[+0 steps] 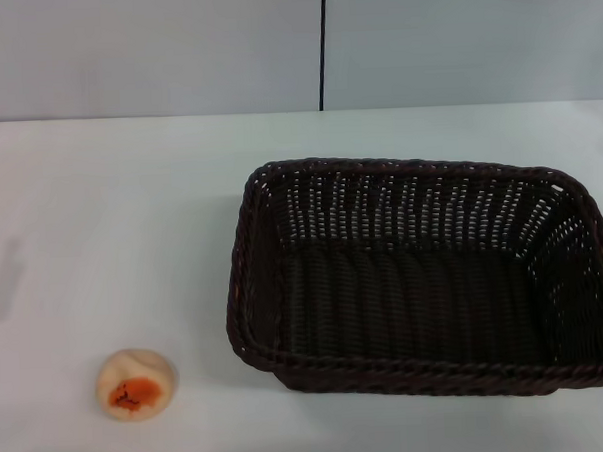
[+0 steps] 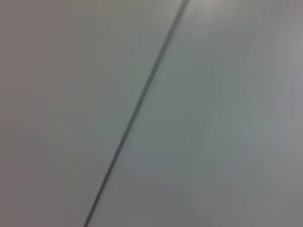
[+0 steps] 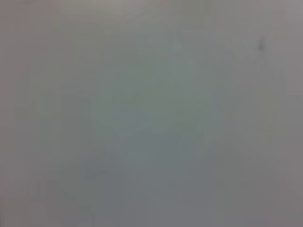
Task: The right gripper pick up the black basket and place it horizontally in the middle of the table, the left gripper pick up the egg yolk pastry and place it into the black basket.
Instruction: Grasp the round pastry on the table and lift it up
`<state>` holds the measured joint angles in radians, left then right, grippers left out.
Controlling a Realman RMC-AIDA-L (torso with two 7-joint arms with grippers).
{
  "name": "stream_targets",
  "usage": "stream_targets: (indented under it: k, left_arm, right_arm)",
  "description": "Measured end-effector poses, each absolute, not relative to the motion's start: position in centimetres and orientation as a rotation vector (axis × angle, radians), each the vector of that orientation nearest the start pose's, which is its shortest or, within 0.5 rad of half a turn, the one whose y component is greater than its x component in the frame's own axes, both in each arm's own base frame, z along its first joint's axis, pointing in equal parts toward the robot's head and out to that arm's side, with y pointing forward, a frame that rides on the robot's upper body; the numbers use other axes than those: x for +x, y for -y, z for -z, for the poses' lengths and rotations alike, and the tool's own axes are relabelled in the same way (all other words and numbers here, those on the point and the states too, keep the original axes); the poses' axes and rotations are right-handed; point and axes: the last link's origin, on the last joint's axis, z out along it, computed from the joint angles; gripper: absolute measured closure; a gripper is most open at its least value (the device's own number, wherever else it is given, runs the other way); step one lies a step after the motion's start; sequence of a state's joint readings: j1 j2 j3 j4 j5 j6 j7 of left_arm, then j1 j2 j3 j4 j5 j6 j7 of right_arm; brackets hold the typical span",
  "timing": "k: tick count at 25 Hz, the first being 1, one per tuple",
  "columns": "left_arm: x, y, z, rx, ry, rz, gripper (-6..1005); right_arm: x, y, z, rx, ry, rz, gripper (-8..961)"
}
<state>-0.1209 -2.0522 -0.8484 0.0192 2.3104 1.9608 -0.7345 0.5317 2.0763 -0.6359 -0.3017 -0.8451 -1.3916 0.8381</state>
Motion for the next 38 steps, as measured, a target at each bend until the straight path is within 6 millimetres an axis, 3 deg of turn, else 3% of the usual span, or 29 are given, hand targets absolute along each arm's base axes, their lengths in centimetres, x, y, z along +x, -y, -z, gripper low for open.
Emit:
stream_targets:
  k: [5,6,9,16,19,29,38]
  left_arm:
    - [-36.0,-17.7,-7.4,-1.520,0.513,1.281,290]
    - [-36.3,-17.8,-7.7,-1.696,0.553,1.258,290]
    - [-36.6,-18.1,-7.9,-1.922,0.612,1.204,290]
    - [-36.3,-18.6,-5.7,-2.249,0.677,1.035,291]
    - [-36.3,-18.5,-4.2,-2.320,0.697,0.942,291]
    - [-37.2,-17.3,-1.9,-2.423,0.777,0.812,291]
    - [-37.6,-17.0,-0.8,-2.433,0.807,0.763,292]
  right_arm:
    - [29.1,-35.6,-7.7,-1.509,-0.511,-1.297,560]
    - [29.3,-35.4,-7.7,-1.506,-0.515,-1.295,560]
    - [30.3,-34.3,-7.7,-1.492,-0.526,-1.281,560]
    - [31.8,-32.7,-7.9,-1.468,-0.541,-1.257,560]
    - [33.1,-31.3,-8.6,-1.418,-0.549,-1.240,560]
    - [34.7,-29.2,-9.3,-1.362,-0.559,-1.223,560]
    - [34.7,-29.3,-9.3,-1.367,-0.561,-1.226,560]
